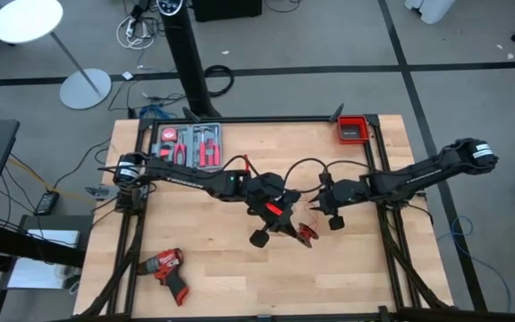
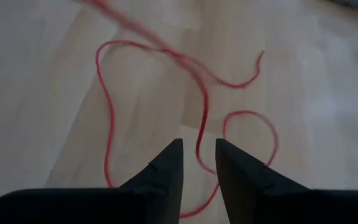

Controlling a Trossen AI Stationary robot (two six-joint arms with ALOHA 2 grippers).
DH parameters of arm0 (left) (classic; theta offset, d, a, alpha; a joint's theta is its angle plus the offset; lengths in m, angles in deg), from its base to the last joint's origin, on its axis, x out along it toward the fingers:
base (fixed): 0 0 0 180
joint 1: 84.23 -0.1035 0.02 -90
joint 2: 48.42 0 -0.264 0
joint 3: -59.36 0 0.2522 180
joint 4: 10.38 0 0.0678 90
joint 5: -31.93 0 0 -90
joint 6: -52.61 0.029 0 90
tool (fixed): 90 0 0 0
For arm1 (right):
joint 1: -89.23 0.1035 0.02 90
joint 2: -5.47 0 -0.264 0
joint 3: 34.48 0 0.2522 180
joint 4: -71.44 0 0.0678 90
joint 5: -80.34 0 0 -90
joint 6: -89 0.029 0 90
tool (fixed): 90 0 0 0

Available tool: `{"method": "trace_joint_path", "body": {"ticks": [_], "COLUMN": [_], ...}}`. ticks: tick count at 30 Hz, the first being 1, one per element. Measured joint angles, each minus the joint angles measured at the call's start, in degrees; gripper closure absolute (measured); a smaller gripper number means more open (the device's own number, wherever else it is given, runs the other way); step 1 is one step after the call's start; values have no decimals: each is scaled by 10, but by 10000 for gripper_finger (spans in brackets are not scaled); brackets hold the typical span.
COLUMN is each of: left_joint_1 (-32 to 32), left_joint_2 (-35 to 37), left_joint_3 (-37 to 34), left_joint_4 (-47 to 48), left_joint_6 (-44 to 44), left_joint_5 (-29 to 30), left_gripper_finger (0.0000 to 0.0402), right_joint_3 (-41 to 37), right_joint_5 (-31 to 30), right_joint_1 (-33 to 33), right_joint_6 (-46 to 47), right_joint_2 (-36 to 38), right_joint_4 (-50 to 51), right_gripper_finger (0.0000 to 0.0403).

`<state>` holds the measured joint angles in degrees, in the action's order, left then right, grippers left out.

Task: Coil cords
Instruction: Coil the red wire on the black spool

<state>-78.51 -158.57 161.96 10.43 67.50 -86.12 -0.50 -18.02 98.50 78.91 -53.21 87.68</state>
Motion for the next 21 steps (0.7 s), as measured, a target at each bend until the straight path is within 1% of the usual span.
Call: {"method": "trace_joint_path", "body": {"ticks": [5,10,14,16,19,21], "left_joint_1": [0,0,0,0,0,0], "left_joint_2": [0,0,0,0,0,0], "left_joint_3": [0,0,0,0,0,0], "left_joint_4": [-4,-8,-15,-16,-19,-19], "left_joint_6": [-1,-1,0,0,2,19], "left_joint_5": [0,0,-1,-1,-1,-1], "left_gripper_finger": [401,401,401,401,401,401], "right_joint_3": [0,0,0,0,0,0], "right_joint_5": [5,5,5,5,5,6], "right_joint_1": [0,0,0,0,0,0], "right_joint_6": [8,9,6,5,-12,-32], "right_joint_2": [-31,-46,-57,-60,-66,-69], "right_joint_4": [-6,-20,-30,-31,-49,-75], "right_gripper_finger": [311,310,318,334,384,394]}}
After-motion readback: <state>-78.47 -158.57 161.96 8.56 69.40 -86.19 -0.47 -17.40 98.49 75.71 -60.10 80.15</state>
